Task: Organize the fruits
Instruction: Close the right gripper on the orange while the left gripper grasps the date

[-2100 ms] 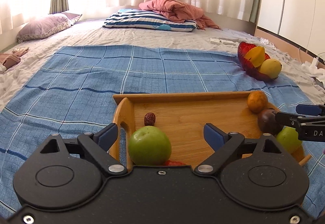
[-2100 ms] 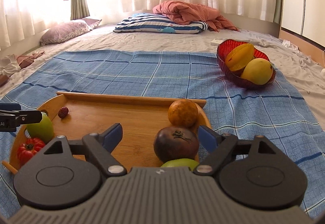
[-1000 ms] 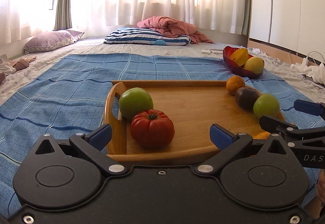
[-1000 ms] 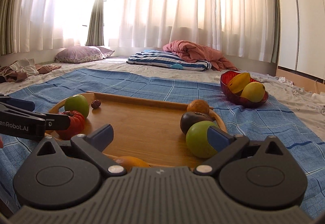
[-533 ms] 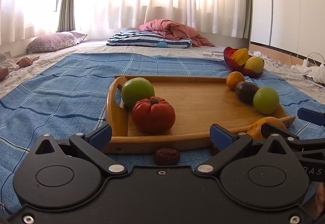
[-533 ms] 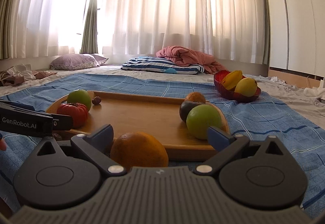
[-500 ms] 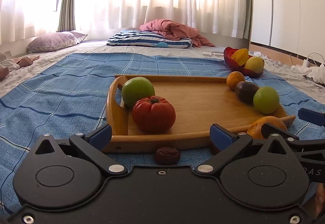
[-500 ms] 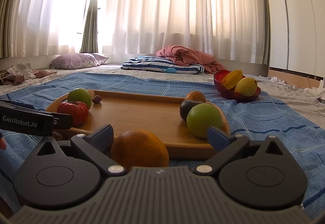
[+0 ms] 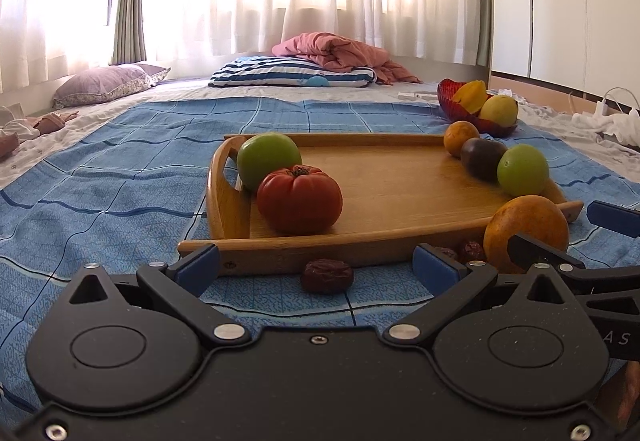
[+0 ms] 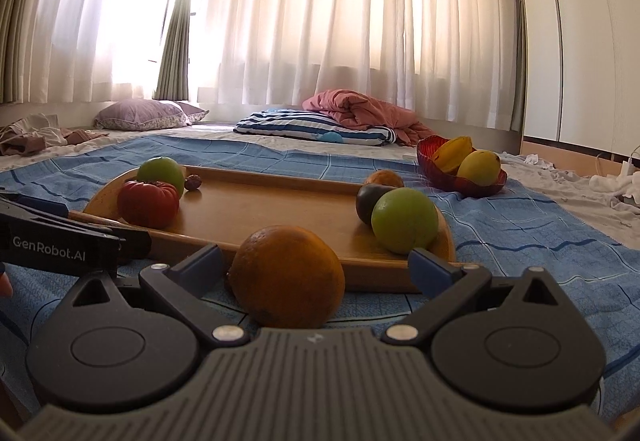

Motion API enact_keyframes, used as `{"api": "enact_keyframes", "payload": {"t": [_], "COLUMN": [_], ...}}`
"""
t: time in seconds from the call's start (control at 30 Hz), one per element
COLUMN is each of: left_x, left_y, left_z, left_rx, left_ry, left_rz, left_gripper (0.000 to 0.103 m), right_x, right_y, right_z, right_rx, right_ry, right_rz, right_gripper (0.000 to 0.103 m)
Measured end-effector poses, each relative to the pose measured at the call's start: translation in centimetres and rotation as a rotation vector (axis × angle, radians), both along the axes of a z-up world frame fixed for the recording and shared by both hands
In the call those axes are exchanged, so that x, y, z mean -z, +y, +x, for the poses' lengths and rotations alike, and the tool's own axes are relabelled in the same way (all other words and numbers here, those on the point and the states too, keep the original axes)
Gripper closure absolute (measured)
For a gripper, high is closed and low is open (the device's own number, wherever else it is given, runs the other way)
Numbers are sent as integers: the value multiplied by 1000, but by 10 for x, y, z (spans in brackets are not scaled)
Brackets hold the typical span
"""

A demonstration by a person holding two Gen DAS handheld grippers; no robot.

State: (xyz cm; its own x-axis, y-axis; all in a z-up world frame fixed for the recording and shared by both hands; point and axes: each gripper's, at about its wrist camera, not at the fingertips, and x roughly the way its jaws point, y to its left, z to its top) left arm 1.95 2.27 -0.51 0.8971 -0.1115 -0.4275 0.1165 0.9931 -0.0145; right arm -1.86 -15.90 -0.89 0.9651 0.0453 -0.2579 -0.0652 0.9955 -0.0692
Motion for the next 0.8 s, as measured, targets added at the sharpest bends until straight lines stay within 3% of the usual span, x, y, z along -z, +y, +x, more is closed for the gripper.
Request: {"api": "enact_keyframes", "payload": {"t": [0.17, 0.43, 0.53, 0.7, 0.8], "left_x": [3, 5, 4, 6, 8], "left_y": [0, -3, -5, -7, -8], "left_z": [-1, 0, 1, 4, 4], "left_rx": [-4, -26, -27, -13, -22], "left_ry": [7, 20, 31, 62, 74], "left_rz": [-7, -7, -9, -11, -18], "left_gripper": [4, 19, 36, 45, 46], "right_x": [3, 4, 3, 2, 2], "right_y": [0, 3, 4, 4, 8], "right_z": [0, 1, 3, 4, 5], "right_rx": [7, 15, 21, 20, 16], "right_ry": [14, 38, 52, 66, 70], "right_rz": [10, 14, 27, 55, 45], "right_gripper": [0, 2, 7, 16, 21]}}
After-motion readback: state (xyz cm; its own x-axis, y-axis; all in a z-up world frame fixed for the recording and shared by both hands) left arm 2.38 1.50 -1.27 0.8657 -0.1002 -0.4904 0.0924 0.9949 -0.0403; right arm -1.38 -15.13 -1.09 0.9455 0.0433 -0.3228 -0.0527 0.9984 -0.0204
